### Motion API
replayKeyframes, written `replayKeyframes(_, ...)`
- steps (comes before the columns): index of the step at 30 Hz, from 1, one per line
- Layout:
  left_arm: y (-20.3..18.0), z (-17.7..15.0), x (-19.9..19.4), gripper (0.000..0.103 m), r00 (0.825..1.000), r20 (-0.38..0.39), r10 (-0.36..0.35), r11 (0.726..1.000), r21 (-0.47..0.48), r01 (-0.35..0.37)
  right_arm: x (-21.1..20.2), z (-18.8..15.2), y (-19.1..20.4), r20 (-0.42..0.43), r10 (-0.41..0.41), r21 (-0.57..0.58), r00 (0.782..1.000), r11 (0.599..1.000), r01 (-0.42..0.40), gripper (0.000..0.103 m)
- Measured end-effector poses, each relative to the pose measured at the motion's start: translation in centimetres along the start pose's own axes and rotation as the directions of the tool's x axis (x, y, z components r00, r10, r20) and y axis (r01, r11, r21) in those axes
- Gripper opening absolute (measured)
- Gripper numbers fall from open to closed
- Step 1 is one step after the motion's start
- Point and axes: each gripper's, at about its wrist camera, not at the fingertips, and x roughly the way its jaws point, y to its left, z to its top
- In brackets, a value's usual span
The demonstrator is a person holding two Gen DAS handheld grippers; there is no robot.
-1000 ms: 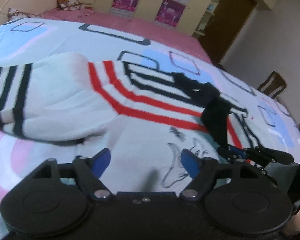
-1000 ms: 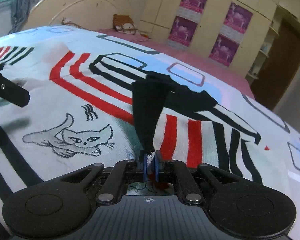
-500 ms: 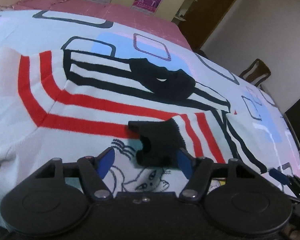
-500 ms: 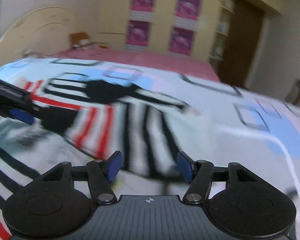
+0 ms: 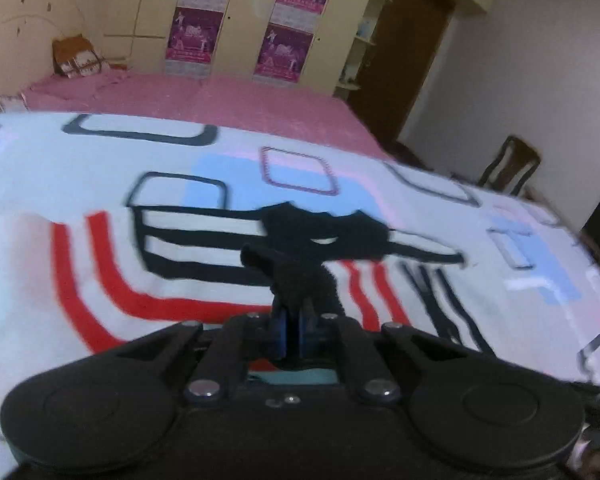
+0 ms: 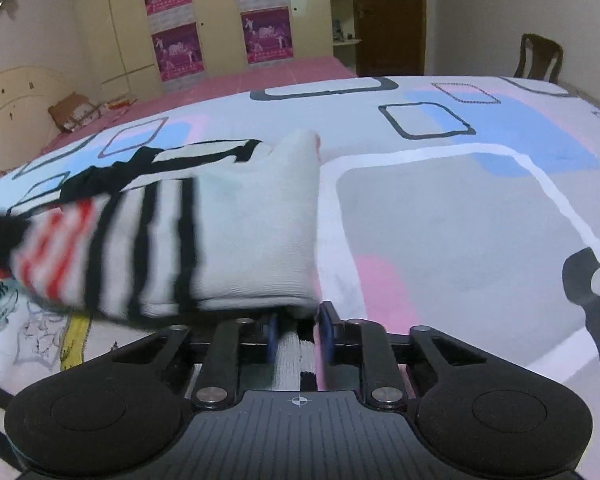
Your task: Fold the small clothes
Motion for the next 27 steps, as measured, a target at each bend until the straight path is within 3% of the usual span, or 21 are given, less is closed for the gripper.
replayKeyframes(3, 1.4, -0.7, 1.8, 0.005, 0.997, -0.083, 0.005, 1.000, -0.012, -0.006, 0.8, 0.0, -0.1, 0.007, 0.001, -0.008, 1.000, 1.000, -0.001, 0.018)
replayKeyframes(9, 1.3, -1.5, 2.7, 0.006, 0.995, -0.095, 0.023, 1.000, 0.009, -0.022, 1.7, 0.5, 0.2, -0.004, 0.008, -0.023, 1.000, 1.000, -0.008, 0.018)
replayKeyframes(11, 1.2, -1.8, 2.5, 0.016, 0.994, -0.102, 0.034, 0.998, 0.056, -0.029, 1.4, 0.8, 0.2, -0.018, 0.013, -0.038, 1.000, 0.999, -0.013, 0.018)
replayKeyframes(13, 1.0, -1.7, 1.2, 0.031, 0.992, -0.068, 0.106, 0.990, 0.099, -0.099, -0.5, 1.0, 0.1, 0.058, 0.024, -0.042, 0.998, 0.999, -0.021, 0.018)
replayKeyframes(15, 0.6, -1.6, -0.9, 0.030, 0.988, 0.008, 0.156, 0.979, 0.129, -0.155, -2.7, 1.1, 0.2, 0.137, 0.040, -0.067, 0.990, 0.997, -0.031, 0.018)
replayKeyframes(17, -1.0, -1.6, -2.2, 0.030, 0.992, 0.049, 0.117, 0.984, 0.129, -0.122, -3.0, 1.4, 0.7, 0.134, 0.038, -0.080, 0.990, 0.996, -0.027, 0.018)
replayKeyframes(19, -4.5, -2.0, -1.4, 0.035, 0.999, 0.025, 0.027, 0.979, 0.202, -0.031, -1.6, 1.8, 1.7, 0.094, 0.063, -0.065, 0.994, 0.996, -0.057, 0.018)
replayKeyframes(22, -8.6, -3.2, 1.1, 0.048, 0.999, -0.014, -0.041, 0.962, 0.271, 0.043, 0.7, 2.3, 4.7, 0.046, 0.143, -0.091, 0.989, 0.986, -0.138, 0.018)
replayKeyframes(25, -9.2, -3.8, 3.1, 0.049, 0.999, -0.042, -0.030, 0.959, 0.280, 0.041, 1.8, 2.2, 7.4, 0.007, 0.209, -0.164, 0.978, 0.965, -0.205, 0.018)
replayKeyframes(27, -7.5, -3.8, 3.1, 0.050, 0.999, -0.037, 0.011, 0.962, 0.274, -0.001, 2.0, 1.8, 7.0, 0.021, 0.154, -0.197, 0.988, 0.969, -0.147, 0.018)
